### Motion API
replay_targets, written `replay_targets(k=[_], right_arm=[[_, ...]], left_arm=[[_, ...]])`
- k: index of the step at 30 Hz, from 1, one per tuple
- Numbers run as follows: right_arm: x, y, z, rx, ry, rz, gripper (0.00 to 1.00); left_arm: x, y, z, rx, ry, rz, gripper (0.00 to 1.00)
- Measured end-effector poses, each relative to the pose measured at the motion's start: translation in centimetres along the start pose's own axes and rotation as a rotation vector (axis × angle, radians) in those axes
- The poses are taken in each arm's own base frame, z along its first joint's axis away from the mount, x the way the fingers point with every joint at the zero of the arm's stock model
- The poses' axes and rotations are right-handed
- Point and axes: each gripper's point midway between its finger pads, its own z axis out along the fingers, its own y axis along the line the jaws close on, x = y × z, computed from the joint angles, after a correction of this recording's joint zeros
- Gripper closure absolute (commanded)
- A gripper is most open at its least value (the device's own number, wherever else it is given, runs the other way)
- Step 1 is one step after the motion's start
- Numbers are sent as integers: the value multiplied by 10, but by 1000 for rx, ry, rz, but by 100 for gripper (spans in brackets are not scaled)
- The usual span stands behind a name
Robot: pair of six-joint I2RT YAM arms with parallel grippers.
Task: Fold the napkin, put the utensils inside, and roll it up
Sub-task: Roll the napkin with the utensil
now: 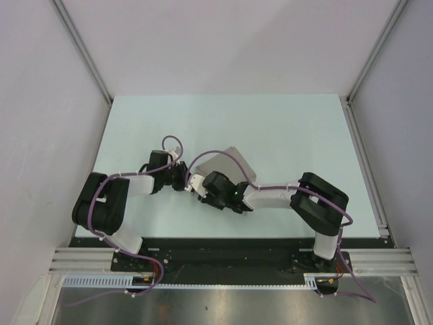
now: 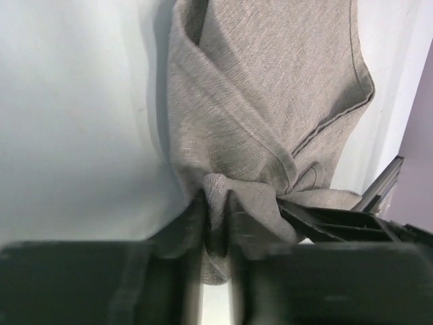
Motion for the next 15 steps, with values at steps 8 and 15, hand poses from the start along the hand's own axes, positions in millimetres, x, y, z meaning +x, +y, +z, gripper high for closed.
replay_targets(k=[8, 15], right_arm=[[0, -1, 0, -274, 25, 224, 76], [7, 4, -17, -532, 66, 499, 77]], left_arm=[[-24, -9, -9, -13, -83, 45, 22], [-52, -26, -40, -25, -269, 131, 20]])
